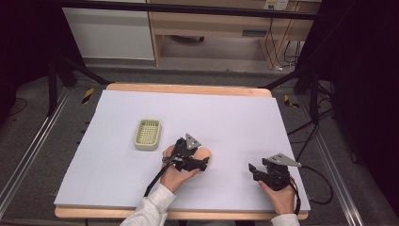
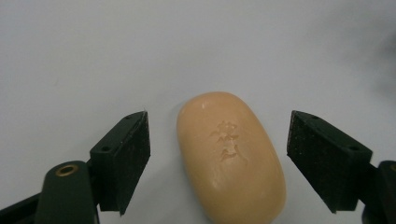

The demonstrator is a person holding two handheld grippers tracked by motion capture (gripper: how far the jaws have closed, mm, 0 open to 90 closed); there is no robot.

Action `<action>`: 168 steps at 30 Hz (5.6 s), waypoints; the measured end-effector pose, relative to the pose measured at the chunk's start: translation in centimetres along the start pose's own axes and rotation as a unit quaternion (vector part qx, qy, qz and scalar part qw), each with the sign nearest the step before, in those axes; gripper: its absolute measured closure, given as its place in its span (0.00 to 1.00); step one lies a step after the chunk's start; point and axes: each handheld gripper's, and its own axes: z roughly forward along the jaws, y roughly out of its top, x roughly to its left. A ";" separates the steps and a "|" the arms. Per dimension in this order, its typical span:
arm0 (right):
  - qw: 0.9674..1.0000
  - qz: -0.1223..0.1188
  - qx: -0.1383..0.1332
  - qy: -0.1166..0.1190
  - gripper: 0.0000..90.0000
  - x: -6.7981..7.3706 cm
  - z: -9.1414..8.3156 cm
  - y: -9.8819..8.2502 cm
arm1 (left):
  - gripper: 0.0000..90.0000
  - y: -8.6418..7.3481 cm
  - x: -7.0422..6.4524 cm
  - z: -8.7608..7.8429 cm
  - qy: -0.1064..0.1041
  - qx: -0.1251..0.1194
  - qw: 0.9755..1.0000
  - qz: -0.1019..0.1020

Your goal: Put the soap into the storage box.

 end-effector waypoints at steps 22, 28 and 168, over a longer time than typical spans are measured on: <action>1.000 -0.002 0.008 0.005 0.44 0.0 0.1 0.0 | 0.22 0.0 -0.6 2.9 0.011 0.050 0.999 0.004; 1.000 -0.002 0.009 0.005 0.44 0.0 0.1 0.0 | 0.24 -0.1 -0.6 3.3 0.002 0.059 0.998 -0.005; 1.000 -0.008 0.003 0.000 0.33 0.3 0.1 -0.5 | 0.35 -1.8 10.9 -9.1 0.086 0.014 0.994 -0.059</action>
